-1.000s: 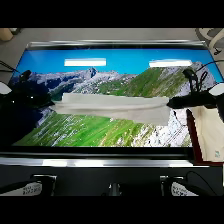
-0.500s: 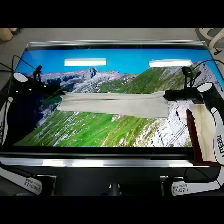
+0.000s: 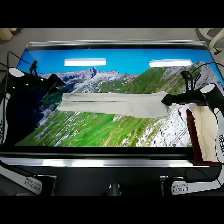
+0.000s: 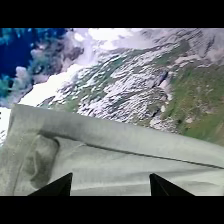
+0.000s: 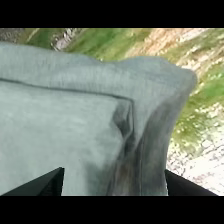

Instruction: Fold the shirts.

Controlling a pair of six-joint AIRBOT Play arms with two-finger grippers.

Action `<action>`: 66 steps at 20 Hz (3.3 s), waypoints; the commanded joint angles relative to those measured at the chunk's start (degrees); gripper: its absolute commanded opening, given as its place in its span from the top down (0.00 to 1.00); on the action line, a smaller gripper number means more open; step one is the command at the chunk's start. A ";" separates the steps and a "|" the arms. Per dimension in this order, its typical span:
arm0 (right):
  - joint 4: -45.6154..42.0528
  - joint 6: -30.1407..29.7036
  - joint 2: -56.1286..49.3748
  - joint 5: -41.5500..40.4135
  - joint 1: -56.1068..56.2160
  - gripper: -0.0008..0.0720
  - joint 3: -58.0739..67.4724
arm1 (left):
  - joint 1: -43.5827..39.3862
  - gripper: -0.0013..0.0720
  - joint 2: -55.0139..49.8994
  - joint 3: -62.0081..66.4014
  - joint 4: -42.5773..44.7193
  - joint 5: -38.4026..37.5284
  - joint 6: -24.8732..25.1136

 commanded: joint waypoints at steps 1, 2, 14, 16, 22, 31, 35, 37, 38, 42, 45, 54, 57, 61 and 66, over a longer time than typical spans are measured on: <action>-4.37 -0.26 -1.64 8.55 -0.59 0.01 -0.07 | 0.13 0.19 4.63 1.95 -1.88 -0.44 0.20; -4.33 -0.24 -2.89 8.76 -0.13 0.01 -0.07 | -0.04 0.19 6.03 1.95 -2.54 -0.44 0.20; 5.81 4.39 -9.38 8.85 0.20 0.97 -0.02 | -11.19 0.19 14.95 1.86 -5.42 0.04 5.62; 6.67 3.58 -7.56 10.54 0.13 0.97 0.61 | -14.95 0.40 12.90 1.81 -5.42 0.70 6.03; 10.56 3.76 7.89 17.40 0.15 0.97 2.91 | -29.68 0.94 -0.83 1.77 -5.44 7.50 3.52; 9.38 11.19 32.50 30.14 0.13 0.97 2.91 | -48.43 0.94 -15.74 1.79 -21.24 22.01 -2.03; 9.51 14.62 37.94 29.70 0.15 0.97 2.91 | -53.83 0.94 -18.21 2.25 -32.00 25.33 -1.86; 9.40 14.64 37.09 28.52 0.15 0.97 2.91 | -53.46 0.94 -17.29 2.71 -33.51 26.03 4.15; 9.31 14.62 35.95 27.06 0.66 0.97 2.91 | -52.04 0.94 -15.91 2.73 -33.18 25.70 6.86; 10.01 14.34 27.45 17.75 11.19 0.97 2.91 | -40.96 0.94 -4.44 2.73 -19.26 22.21 8.15; 15.54 12.76 18.53 5.57 23.82 0.97 2.91 | -29.64 0.94 7.17 2.73 -10.27 18.08 8.13; 41.35 1.60 -5.27 -7.39 38.91 0.03 2.91 | -12.11 0.94 36.26 2.60 -7.50 11.78 8.85; 33.62 2.78 -0.96 -1.11 30.34 0.03 2.91 | -12.13 0.94 40.85 2.58 -3.37 11.72 8.85; -0.83 16.02 5.66 13.00 16.76 0.04 2.78 | -12.13 0.94 42.21 2.27 2.47 10.21 8.81; -5.25 18.69 5.27 13.64 12.72 0.04 -8.61 | -12.15 0.94 42.23 -0.63 4.09 7.28 8.81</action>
